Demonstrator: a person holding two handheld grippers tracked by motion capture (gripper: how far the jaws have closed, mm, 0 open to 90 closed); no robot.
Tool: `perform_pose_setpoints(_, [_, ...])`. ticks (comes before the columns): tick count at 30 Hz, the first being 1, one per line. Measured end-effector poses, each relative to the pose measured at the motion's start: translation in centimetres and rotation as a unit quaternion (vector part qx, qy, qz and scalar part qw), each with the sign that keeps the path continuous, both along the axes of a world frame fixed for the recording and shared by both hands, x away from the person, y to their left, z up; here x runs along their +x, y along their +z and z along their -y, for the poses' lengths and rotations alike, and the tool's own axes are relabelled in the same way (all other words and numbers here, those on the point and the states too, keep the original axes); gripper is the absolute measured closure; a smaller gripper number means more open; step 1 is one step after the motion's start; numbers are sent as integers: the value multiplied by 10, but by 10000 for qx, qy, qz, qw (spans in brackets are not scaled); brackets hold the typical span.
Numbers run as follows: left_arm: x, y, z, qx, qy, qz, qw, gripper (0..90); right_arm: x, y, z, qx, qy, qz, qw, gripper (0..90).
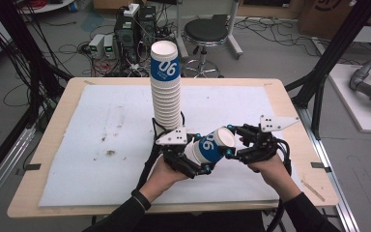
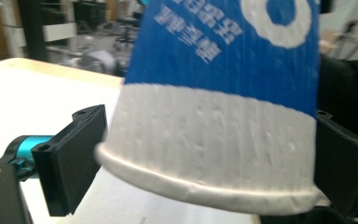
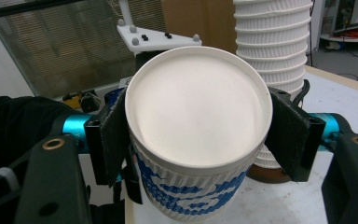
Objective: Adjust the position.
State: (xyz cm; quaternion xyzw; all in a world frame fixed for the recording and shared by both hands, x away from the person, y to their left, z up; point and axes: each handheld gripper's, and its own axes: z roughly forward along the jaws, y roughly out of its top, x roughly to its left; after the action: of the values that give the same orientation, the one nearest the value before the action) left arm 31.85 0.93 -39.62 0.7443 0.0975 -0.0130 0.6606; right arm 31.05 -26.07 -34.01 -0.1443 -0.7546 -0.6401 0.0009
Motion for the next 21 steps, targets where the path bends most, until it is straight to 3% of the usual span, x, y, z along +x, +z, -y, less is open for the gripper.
perform_pose_setpoints(2, [0,0,0,-38,-47,24,10000,77,0,0,0,26,13,3,10000,297])
perform_pose_setpoints(4, [0,0,-1,-58,-49,13,10000,147,0,0,0,66,50,-4,10000,297])
perform_pose_setpoints(11, [2,4,-5,44,-76,51,9999,189,2,0,2,76,48,-37,10000,302])
perform_pose_setpoints(15, [3,8,-6,285,-83,133,9995,192,2,0,2,-34,45,12,10000,297])
perform_pose_setpoints(19, [4,13,-9,675,-70,192,9975,193,4,1,5,-176,-44,-46,9998,211])
perform_pose_setpoints(21, [4,16,-10,858,-67,237,9960,195,5,3,7,-285,-26,-65,9996,209])
